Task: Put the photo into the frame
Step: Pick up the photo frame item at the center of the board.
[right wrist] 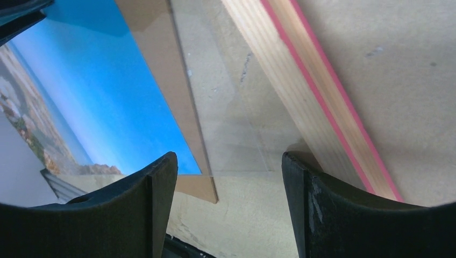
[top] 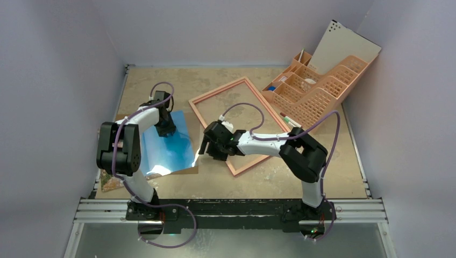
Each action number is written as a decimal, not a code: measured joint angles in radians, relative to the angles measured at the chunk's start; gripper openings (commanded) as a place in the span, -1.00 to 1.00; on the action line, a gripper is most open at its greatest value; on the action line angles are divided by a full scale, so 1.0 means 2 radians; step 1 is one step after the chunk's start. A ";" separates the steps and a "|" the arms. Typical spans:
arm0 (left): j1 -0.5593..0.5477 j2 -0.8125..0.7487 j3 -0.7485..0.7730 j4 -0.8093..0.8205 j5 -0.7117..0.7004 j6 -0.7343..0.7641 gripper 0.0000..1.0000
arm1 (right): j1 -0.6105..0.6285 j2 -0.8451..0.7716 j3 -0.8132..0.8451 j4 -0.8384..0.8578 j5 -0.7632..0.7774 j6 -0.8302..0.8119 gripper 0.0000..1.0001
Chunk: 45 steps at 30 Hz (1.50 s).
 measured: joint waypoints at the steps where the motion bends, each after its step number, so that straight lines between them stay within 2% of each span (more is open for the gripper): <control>1: 0.000 0.000 0.000 0.000 0.000 0.000 -0.41 | -0.001 0.002 0.000 0.005 -0.006 -0.004 0.49; 11: 0.000 0.008 0.008 -0.005 0.006 0.005 -0.41 | -0.013 0.015 0.002 0.052 -0.101 -0.044 0.53; 23: 0.002 0.008 0.007 -0.003 0.012 0.005 -0.41 | -0.030 0.006 -0.090 0.226 -0.201 -0.036 0.51; 37: 0.002 0.008 0.006 -0.002 0.015 0.005 -0.41 | -0.030 -0.009 -0.118 0.342 -0.226 -0.031 0.16; 45: 0.002 0.008 0.006 -0.001 0.016 0.004 -0.42 | -0.030 0.014 -0.108 0.347 -0.238 -0.016 -0.07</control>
